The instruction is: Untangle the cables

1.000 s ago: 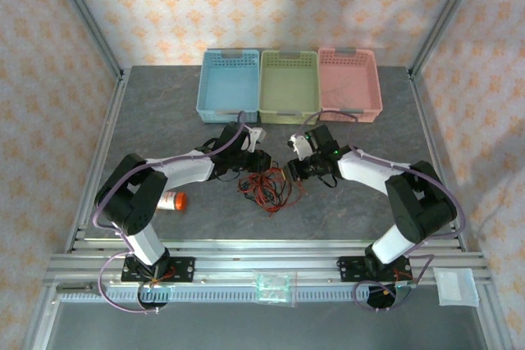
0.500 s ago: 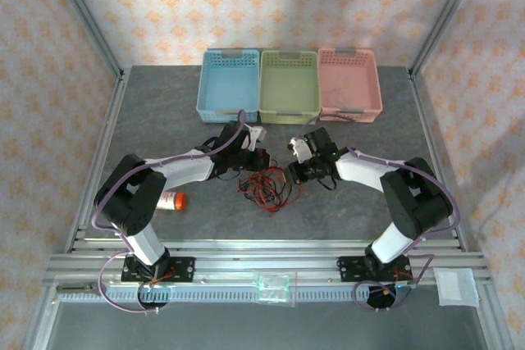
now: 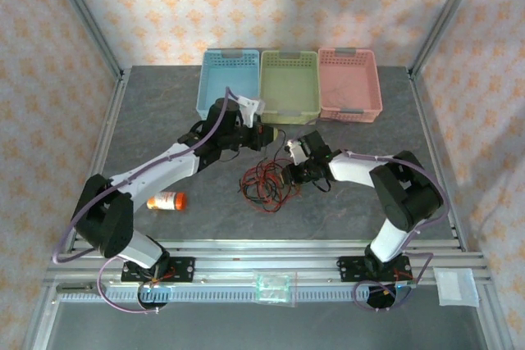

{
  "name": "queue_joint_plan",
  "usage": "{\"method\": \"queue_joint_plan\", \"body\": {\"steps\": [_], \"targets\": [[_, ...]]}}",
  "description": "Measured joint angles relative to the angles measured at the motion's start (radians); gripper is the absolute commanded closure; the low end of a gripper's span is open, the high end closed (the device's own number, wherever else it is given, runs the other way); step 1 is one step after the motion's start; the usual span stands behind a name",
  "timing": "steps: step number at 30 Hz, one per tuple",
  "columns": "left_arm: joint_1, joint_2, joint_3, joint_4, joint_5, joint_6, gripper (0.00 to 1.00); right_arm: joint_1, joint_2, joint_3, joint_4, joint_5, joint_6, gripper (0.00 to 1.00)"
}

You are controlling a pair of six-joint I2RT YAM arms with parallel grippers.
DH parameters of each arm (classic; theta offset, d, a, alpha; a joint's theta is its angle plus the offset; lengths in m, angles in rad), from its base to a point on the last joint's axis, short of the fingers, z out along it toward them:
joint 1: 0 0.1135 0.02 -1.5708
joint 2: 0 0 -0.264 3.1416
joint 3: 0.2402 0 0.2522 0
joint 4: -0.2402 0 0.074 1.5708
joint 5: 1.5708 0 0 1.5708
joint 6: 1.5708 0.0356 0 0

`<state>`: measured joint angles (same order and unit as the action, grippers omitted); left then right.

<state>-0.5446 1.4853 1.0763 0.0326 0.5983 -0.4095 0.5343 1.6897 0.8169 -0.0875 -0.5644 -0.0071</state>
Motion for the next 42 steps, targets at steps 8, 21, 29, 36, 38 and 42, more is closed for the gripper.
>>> {"method": "queue_joint_plan", "body": {"steps": [8,21,29,36,38,42], "targets": [[0.031,-0.098,0.061,-0.049,-0.005,-0.001,1.0,0.0,0.002,-0.002,0.015,0.008,0.023,0.8],[0.035,-0.187,0.293,-0.144,-0.027,0.0,1.0,0.0,0.008,-0.006,0.031,0.017,0.033,0.83],[0.045,-0.202,0.425,-0.203,-0.061,0.028,1.0,0.0,0.01,-0.009,0.037,0.018,0.033,0.83],[0.056,-0.2,0.559,-0.269,-0.089,0.08,1.0,0.0,0.01,-0.012,0.045,0.018,0.034,0.83],[0.061,-0.198,0.607,-0.273,-0.101,0.097,1.0,0.0,0.01,-0.012,0.045,0.018,0.034,0.83],[0.061,-0.187,0.705,-0.274,-0.143,0.131,1.0,0.0,0.013,-0.012,0.049,0.017,0.034,0.83]]}}
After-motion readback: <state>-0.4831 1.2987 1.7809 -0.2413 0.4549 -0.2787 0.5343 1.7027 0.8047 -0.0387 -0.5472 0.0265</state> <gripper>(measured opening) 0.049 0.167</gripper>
